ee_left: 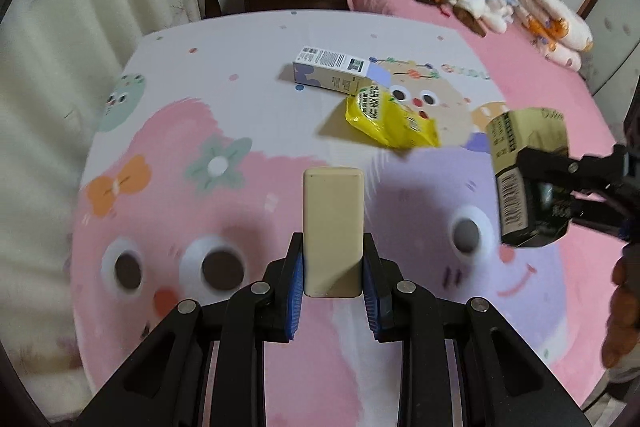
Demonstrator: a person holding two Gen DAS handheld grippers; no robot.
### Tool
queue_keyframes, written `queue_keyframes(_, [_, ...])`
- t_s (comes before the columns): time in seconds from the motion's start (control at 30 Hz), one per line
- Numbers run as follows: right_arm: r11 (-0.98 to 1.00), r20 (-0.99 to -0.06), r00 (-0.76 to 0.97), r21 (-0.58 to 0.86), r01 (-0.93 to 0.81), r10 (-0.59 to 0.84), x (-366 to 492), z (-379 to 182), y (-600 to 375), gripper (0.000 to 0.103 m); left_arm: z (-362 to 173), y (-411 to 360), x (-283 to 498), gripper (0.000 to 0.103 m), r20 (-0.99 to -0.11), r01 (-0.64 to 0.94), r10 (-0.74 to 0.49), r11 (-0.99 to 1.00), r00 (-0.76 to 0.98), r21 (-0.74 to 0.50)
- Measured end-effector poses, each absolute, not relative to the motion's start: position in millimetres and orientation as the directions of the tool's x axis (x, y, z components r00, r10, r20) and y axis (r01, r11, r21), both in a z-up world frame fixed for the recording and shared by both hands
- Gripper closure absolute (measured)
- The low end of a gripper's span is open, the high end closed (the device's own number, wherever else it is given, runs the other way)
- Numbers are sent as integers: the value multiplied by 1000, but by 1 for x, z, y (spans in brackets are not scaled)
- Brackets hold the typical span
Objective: Collect trash
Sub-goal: 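Carry the eraser and chocolate box down over the blue bin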
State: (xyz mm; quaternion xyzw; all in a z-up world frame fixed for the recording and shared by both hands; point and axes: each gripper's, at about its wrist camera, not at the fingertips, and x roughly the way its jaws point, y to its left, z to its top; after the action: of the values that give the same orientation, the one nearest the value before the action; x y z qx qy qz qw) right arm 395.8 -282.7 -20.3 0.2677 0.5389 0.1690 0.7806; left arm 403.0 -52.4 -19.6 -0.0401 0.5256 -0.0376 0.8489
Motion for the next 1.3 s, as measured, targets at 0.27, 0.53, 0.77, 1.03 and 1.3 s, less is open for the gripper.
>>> queue_keyframes(0.27, [796,-720,421,606,-5,551,275,9,-244,37,34,-26,262,78,-851,61,-95,995,516,-75])
queue_keyframes(0.53, [811,-722,439,584,-28,535,158,0,-197,37,33,1,141,78,-848,116,-129,990,515,-80])
queue_keyframes(0.77, [851,-787,381,526,2,485,80,-42,-175,37,-5,12,70,78,-887,180,-149,981,438,-76])
queue_keyframes(1.03, [902,-869,277,430,19,409,35,-112,-168,37,-80,4,28,78,-933,195,-158,976,322,-98])
queue_keyframes(1.3, [924,-920,173,371,97,351,25,-244,-183,37,-196,-17,2,78,-970,184,-143,977,198,-107])
